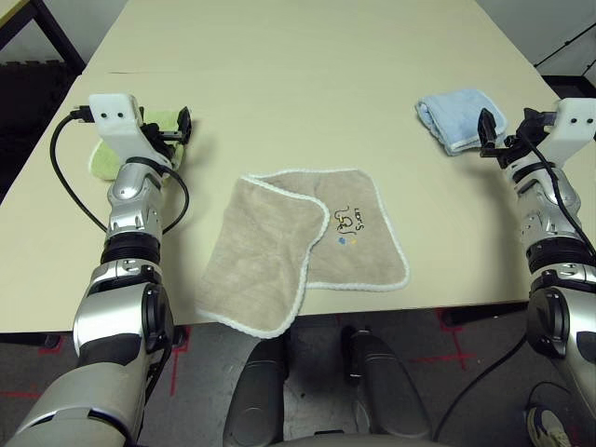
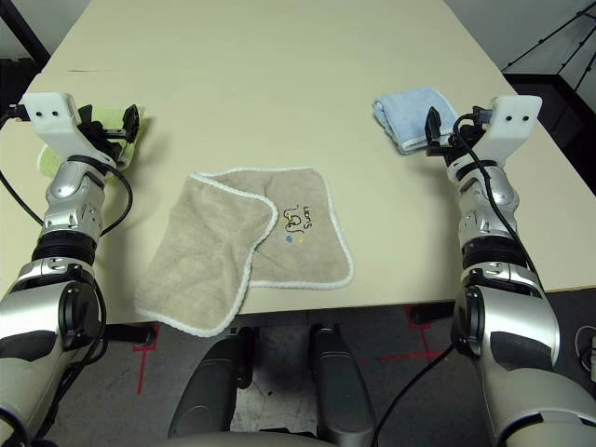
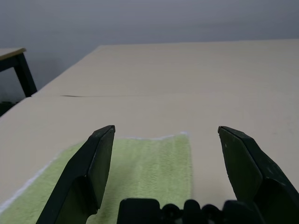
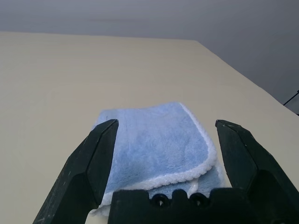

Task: Fold the towel and set it aside.

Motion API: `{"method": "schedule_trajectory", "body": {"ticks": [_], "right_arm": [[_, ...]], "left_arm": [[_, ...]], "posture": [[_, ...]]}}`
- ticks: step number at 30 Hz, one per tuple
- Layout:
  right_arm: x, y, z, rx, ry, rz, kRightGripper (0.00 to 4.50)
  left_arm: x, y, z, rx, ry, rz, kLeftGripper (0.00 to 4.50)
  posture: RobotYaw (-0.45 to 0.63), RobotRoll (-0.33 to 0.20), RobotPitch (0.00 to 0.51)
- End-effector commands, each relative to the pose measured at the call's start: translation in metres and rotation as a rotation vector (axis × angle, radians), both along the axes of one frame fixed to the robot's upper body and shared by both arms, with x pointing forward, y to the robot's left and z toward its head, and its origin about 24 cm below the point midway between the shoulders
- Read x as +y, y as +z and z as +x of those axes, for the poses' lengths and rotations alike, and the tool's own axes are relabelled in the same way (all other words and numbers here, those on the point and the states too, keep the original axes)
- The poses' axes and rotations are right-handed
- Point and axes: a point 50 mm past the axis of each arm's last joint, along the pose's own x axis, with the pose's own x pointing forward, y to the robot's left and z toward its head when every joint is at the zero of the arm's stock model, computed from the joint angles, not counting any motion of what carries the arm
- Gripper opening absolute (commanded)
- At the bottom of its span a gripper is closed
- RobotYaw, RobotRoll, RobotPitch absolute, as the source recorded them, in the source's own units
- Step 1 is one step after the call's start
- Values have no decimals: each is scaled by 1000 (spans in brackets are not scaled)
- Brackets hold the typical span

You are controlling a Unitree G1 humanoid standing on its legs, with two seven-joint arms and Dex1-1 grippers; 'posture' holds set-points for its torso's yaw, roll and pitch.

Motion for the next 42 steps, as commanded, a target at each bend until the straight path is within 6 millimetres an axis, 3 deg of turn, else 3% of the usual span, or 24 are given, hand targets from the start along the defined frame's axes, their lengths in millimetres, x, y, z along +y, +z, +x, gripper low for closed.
{"method": "schedule_trajectory", "body": {"ticks": [1, 15, 23, 36, 42], "right_arm": [[-2, -3, -2, -5, 24, 15, 4500], [15, -3, -1, -30, 94, 14, 4500], [28, -7, 2, -20, 68, 22, 4500], [22, 0, 4, 20, 157, -15, 4500], [12, 2, -1, 58, 221, -40, 4500]], "left_arm": [[9, -2, -5, -9, 24, 19, 4478], [25, -4, -13, 31, -51, 35, 4478], [48, 2, -25, 46, -103, 55, 4478], [27, 40, -27, 142, -721, 70, 4478], [17, 42, -35, 251, -944, 248, 4478]], "posture": [[-76, 0, 189], [-68, 0, 194], [-4, 0, 180], [-14, 0, 201], [-28, 0, 222]]}}
